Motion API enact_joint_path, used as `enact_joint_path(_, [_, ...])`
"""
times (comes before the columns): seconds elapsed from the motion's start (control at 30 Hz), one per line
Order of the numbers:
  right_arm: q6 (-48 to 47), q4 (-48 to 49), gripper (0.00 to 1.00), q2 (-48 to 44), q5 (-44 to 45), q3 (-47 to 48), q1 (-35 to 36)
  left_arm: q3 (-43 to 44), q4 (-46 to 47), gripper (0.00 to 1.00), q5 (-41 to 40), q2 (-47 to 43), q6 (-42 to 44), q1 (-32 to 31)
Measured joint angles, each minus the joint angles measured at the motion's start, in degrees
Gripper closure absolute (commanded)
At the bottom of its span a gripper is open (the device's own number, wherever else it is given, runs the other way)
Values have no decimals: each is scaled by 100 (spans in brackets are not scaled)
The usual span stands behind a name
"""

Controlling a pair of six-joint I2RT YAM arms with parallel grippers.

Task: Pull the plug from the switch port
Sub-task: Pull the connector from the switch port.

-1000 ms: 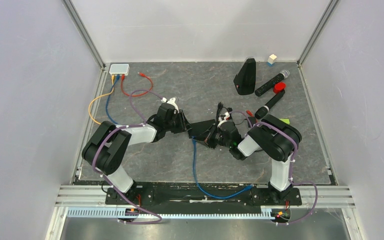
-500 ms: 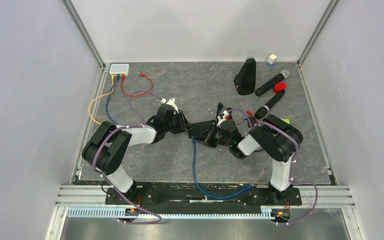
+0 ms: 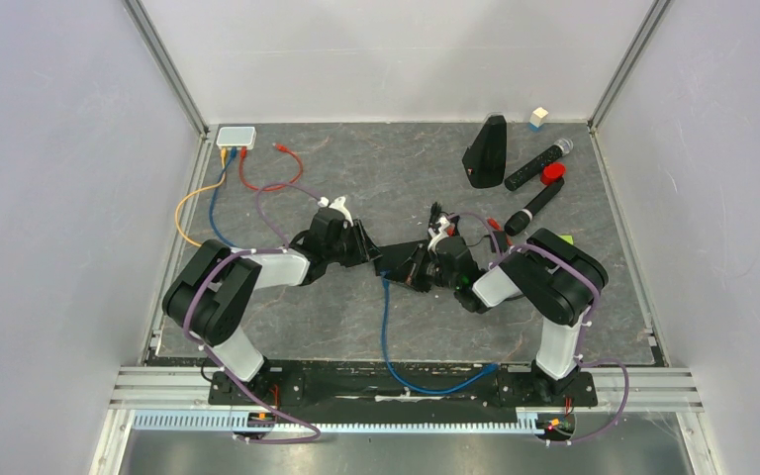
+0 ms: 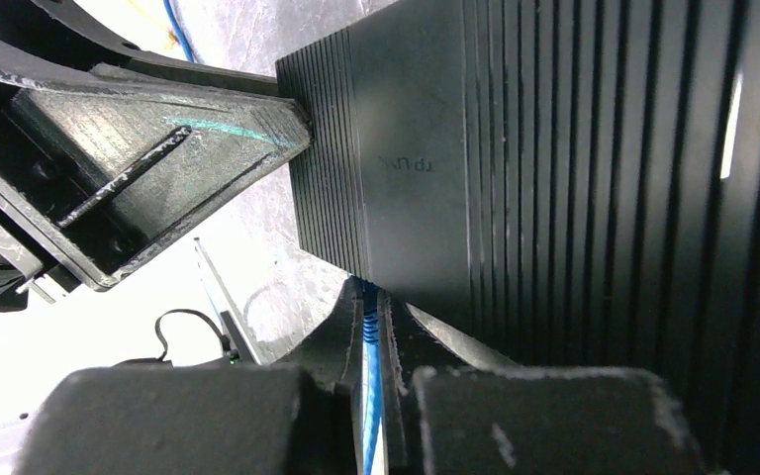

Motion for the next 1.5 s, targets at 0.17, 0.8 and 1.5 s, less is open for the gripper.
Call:
enact_joint_path(0.17, [208, 343, 63, 13, -57, -223, -13, -66, 103, 61, 76, 11, -68, -13])
enact_joint_path(0.8, [828, 1198, 72, 319, 278, -291, 39, -240, 479, 63, 22, 9, -173, -2])
enact_joint_path(1.5, [719, 793, 100, 424, 61, -50, -26, -238, 487, 64, -35, 11, -175, 39])
